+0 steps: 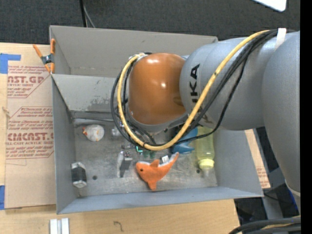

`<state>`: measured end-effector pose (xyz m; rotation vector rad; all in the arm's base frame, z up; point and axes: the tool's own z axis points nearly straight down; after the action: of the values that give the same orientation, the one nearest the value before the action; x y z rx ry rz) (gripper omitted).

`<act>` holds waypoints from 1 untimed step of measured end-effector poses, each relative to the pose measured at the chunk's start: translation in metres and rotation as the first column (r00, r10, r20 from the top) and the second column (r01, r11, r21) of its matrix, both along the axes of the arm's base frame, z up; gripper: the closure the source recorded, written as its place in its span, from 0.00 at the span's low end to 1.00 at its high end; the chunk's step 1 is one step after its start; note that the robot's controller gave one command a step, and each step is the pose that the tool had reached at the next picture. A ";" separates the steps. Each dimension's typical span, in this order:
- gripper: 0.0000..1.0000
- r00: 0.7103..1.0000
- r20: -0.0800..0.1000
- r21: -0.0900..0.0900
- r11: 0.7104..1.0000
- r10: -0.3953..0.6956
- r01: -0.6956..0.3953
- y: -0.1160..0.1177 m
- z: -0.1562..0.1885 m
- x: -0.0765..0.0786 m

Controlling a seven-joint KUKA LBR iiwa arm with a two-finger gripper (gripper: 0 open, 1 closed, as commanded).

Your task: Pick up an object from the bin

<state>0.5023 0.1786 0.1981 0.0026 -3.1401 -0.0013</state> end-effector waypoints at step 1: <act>0.00 1.000 0.002 0.000 1.000 -0.001 0.001 0.000 0.001 0.001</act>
Offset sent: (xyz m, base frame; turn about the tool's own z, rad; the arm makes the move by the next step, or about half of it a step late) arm 0.0246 -0.0934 -0.0800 -0.0222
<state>0.5030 0.1781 0.1987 0.0011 -3.1419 -0.0017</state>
